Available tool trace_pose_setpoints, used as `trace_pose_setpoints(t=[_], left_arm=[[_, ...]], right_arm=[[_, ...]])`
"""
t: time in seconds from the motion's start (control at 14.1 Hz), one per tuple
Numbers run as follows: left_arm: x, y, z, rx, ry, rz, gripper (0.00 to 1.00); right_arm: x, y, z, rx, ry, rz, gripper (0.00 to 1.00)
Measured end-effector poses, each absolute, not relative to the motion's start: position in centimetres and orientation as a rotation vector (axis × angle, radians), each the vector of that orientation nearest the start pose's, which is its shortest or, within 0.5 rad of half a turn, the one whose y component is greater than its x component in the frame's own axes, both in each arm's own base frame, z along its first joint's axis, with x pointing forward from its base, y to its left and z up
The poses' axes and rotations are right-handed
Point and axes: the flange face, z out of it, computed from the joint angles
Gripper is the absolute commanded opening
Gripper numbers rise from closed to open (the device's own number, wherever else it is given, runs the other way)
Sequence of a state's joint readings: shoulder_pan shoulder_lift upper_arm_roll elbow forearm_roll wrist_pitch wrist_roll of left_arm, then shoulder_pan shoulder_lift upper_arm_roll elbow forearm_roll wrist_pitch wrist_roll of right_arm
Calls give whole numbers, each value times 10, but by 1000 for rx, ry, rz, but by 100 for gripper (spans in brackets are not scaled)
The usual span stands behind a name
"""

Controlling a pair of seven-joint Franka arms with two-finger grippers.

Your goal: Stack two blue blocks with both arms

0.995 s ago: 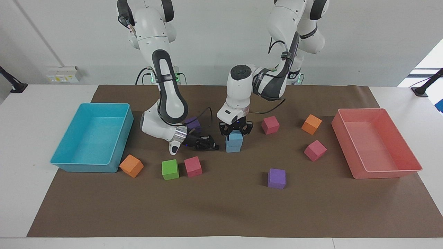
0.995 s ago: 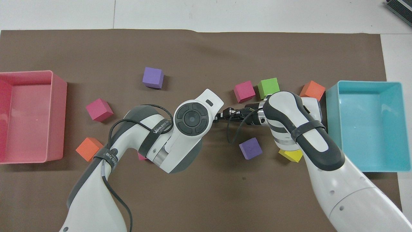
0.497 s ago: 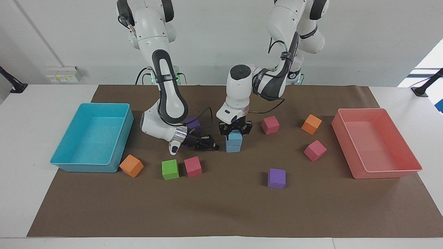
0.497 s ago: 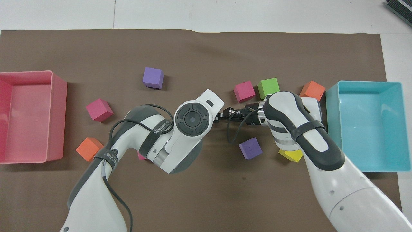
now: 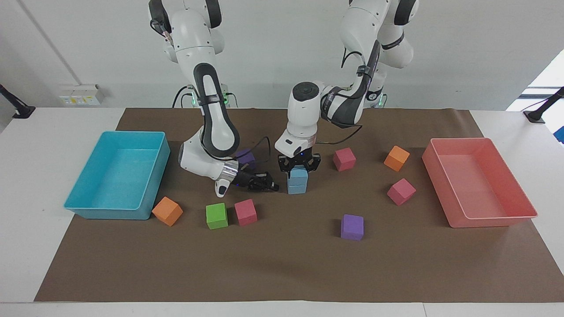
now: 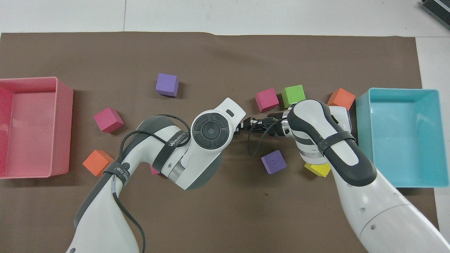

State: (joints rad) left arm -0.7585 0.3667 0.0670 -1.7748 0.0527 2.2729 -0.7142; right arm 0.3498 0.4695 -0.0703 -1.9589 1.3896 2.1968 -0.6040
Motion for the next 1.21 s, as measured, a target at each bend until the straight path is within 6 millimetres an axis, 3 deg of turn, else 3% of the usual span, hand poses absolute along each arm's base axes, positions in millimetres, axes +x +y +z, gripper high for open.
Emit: trace_pose_setpoints(t=[0.07, 0.14, 0.21, 0.85, 0.99, 1.21], left_arm=[[506, -422, 366, -3168, 23, -228, 58], [506, -422, 367, -3168, 23, -228, 76], [506, -422, 367, -3169, 22, -229, 81], [507, -423, 367, -3174, 17, -240, 82], [507, -422, 367, -3174, 16, -240, 100], [509, -421, 374, -3180, 10, -257, 100]], right_arm=[[579, 204, 235, -2164, 146, 19, 0], [579, 204, 235, -2164, 146, 19, 0], [579, 204, 235, -2164, 146, 19, 0], [579, 204, 235, -2164, 148, 20, 0], [579, 204, 235, -2164, 148, 21, 0], [579, 204, 235, -2164, 148, 21, 0]])
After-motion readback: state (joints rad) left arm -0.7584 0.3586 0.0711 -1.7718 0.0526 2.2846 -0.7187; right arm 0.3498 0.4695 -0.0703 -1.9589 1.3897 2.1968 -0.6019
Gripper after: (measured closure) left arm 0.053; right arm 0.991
